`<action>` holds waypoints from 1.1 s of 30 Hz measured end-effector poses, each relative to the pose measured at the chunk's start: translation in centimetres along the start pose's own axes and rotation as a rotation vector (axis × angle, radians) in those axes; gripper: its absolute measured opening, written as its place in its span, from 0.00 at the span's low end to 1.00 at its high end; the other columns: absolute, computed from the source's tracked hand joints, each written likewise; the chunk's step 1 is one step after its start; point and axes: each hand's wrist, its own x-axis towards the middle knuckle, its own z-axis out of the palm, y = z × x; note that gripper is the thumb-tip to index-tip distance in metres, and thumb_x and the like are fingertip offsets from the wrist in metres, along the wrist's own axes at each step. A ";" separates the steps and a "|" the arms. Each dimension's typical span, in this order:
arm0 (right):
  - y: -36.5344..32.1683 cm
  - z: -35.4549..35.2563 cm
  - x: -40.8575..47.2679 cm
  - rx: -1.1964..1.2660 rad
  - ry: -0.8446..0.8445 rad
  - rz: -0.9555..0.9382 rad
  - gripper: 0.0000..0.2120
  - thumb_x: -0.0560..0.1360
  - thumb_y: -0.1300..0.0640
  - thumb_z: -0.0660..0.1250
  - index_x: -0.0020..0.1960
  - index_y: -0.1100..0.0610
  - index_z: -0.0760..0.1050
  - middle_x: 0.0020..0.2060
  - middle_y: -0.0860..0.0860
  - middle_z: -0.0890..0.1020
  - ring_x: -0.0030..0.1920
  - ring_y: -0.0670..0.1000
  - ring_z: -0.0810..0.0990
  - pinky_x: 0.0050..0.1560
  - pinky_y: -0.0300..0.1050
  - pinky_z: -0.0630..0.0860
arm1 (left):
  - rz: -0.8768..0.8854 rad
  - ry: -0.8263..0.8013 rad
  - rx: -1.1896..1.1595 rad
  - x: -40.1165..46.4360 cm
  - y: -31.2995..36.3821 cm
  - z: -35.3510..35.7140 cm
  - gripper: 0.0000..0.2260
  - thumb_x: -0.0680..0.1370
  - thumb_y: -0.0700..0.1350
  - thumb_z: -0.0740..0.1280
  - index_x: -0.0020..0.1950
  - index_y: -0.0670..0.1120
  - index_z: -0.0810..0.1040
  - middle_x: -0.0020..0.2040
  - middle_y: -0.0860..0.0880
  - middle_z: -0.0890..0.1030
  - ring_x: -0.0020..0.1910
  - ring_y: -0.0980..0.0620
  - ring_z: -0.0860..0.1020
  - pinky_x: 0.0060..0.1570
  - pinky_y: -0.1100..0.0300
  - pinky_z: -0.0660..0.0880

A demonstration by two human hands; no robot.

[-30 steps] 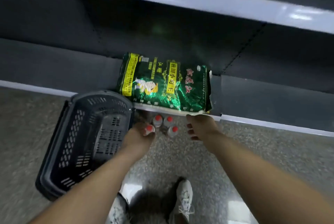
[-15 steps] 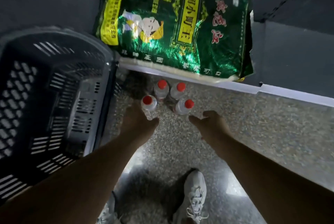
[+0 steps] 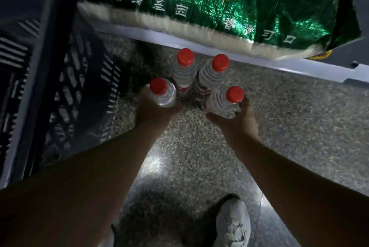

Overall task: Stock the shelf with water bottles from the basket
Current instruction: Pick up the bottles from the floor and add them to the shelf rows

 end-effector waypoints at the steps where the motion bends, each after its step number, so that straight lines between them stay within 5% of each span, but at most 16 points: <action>1: 0.1 0.4 0.4 0.016 0.013 -0.002 0.53 0.61 0.44 0.82 0.78 0.46 0.57 0.74 0.51 0.71 0.72 0.56 0.70 0.69 0.58 0.71 | 0.007 0.027 -0.012 0.5 -0.3 0.3 0.39 0.62 0.40 0.82 0.68 0.45 0.66 0.57 0.51 0.73 0.55 0.53 0.72 0.50 0.66 0.66; 4: 0.4 1.3 1.3 0.045 0.054 -0.009 0.52 0.60 0.45 0.83 0.77 0.47 0.59 0.72 0.51 0.73 0.71 0.56 0.72 0.68 0.58 0.72 | 0.027 0.083 -0.033 1.6 -0.8 0.5 0.41 0.60 0.41 0.83 0.70 0.44 0.68 0.60 0.49 0.77 0.59 0.49 0.75 0.57 0.60 0.70; 10: -0.6 1.5 1.4 0.021 0.117 0.006 0.36 0.64 0.46 0.81 0.68 0.48 0.71 0.59 0.50 0.83 0.59 0.56 0.81 0.60 0.55 0.77 | 0.094 0.116 0.025 1.3 -0.4 0.1 0.29 0.62 0.42 0.81 0.59 0.46 0.76 0.47 0.52 0.79 0.47 0.51 0.77 0.47 0.63 0.70; 14: -1.2 -0.4 -1.4 0.048 0.135 0.050 0.32 0.64 0.47 0.80 0.65 0.50 0.73 0.55 0.50 0.84 0.55 0.57 0.82 0.57 0.55 0.78 | 0.119 0.060 0.048 -1.2 1.5 -1.9 0.27 0.63 0.43 0.81 0.59 0.47 0.76 0.47 0.53 0.78 0.46 0.52 0.76 0.44 0.64 0.68; 17: -3.2 -3.7 -5.0 0.098 0.131 0.047 0.31 0.64 0.47 0.80 0.63 0.49 0.73 0.54 0.48 0.83 0.55 0.55 0.82 0.56 0.51 0.77 | 0.159 -0.035 0.050 -4.0 4.4 -4.5 0.26 0.61 0.48 0.81 0.56 0.49 0.77 0.47 0.54 0.82 0.45 0.52 0.80 0.48 0.58 0.76; 21: -8.6 -10.0 -10.6 0.129 0.144 -0.034 0.26 0.65 0.49 0.80 0.57 0.43 0.71 0.48 0.46 0.80 0.50 0.52 0.78 0.50 0.45 0.71 | 0.200 -0.077 0.018 -8.4 11.5 -9.2 0.24 0.58 0.58 0.77 0.49 0.51 0.79 0.42 0.55 0.84 0.43 0.57 0.82 0.46 0.55 0.79; 27: -20.9 -20.0 -19.9 0.223 0.217 -0.178 0.26 0.64 0.51 0.81 0.58 0.47 0.74 0.46 0.47 0.83 0.46 0.53 0.81 0.47 0.45 0.72 | 0.336 -0.184 -0.097 -16.7 25.9 -18.9 0.15 0.63 0.45 0.82 0.43 0.54 0.79 0.36 0.65 0.83 0.38 0.70 0.80 0.35 0.78 0.71; 33: -35.1 -31.3 -31.1 0.365 0.263 -0.356 0.24 0.63 0.53 0.81 0.55 0.46 0.75 0.42 0.44 0.84 0.43 0.47 0.82 0.40 0.42 0.74 | 0.525 -0.151 -0.149 -25.1 42.3 -31.1 0.22 0.56 0.56 0.80 0.46 0.55 0.78 0.41 0.58 0.84 0.42 0.61 0.81 0.39 0.68 0.72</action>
